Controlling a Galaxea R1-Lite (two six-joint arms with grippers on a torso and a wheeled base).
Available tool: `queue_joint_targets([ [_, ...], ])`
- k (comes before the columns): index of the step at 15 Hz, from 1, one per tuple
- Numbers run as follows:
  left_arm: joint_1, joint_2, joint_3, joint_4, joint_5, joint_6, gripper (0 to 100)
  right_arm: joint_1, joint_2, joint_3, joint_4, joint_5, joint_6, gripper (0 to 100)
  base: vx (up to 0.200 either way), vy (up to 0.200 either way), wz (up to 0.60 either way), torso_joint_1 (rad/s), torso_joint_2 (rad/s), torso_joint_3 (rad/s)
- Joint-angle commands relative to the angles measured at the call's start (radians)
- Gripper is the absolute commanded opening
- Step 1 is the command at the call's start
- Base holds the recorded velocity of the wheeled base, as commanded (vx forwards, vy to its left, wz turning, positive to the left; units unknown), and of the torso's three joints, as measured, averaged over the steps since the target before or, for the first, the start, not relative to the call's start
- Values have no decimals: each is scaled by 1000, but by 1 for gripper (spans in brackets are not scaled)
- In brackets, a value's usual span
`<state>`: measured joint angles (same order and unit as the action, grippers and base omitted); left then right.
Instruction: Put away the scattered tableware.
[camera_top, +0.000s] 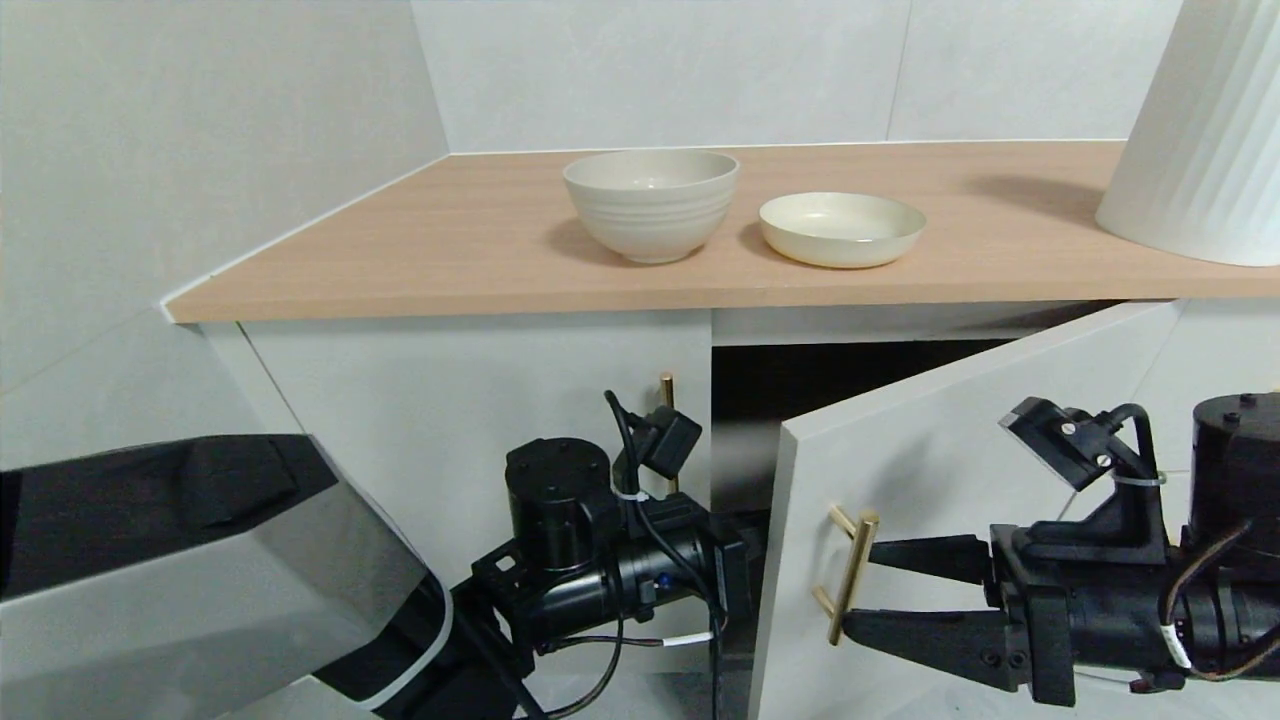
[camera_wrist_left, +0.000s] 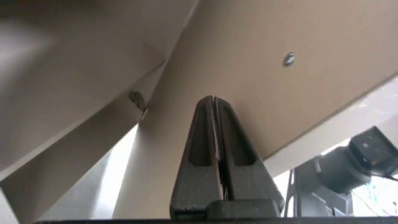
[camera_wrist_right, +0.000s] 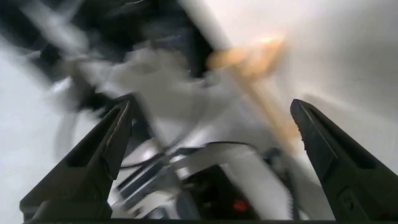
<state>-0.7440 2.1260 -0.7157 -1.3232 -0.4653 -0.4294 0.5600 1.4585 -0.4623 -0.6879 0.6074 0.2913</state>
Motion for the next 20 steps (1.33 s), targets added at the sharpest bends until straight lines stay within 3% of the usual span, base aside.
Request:
queue_joint_targets([
  [1,-6,-12,-2,-1,-3,0,0,-2,-14,37,-1,-71,-3,100,0,0,0,0,0,0],
  [5,-15,-34,-11,7,-4,0,0,1,-168,103,103,-123,-3,100,0,0,0,0,0,0],
  [6,-15,-37,-36,10,-6,3,0,1,-260,60,283,-133,-3,100,0,0,0,0,0,0],
  [7,-15,-37,-79,62,-6,27,0,1,-326,-10,492,-166,-3,100,0,0,0,0,0,0],
  [8,-15,-46,-111,124,-6,69,0,3,-337,-35,548,-219,-6,100,0,0,0,0,0,0],
  [9,-15,-69,-136,185,-6,106,0,12,-339,-35,539,-282,-18,100,0,0,0,0,0,0],
  [10,-17,-95,-139,225,-6,123,0,37,-343,-33,538,-339,-21,100,0,0,0,0,0,0],
  [14,-41,-107,-99,226,-3,127,0,92,-342,-22,536,-476,-23,100,0,0,0,0,0,0],
  [20,-78,-75,-97,197,1,127,0,130,-343,-13,542,-468,-23,100,-33,0,0,0,0,0],
])
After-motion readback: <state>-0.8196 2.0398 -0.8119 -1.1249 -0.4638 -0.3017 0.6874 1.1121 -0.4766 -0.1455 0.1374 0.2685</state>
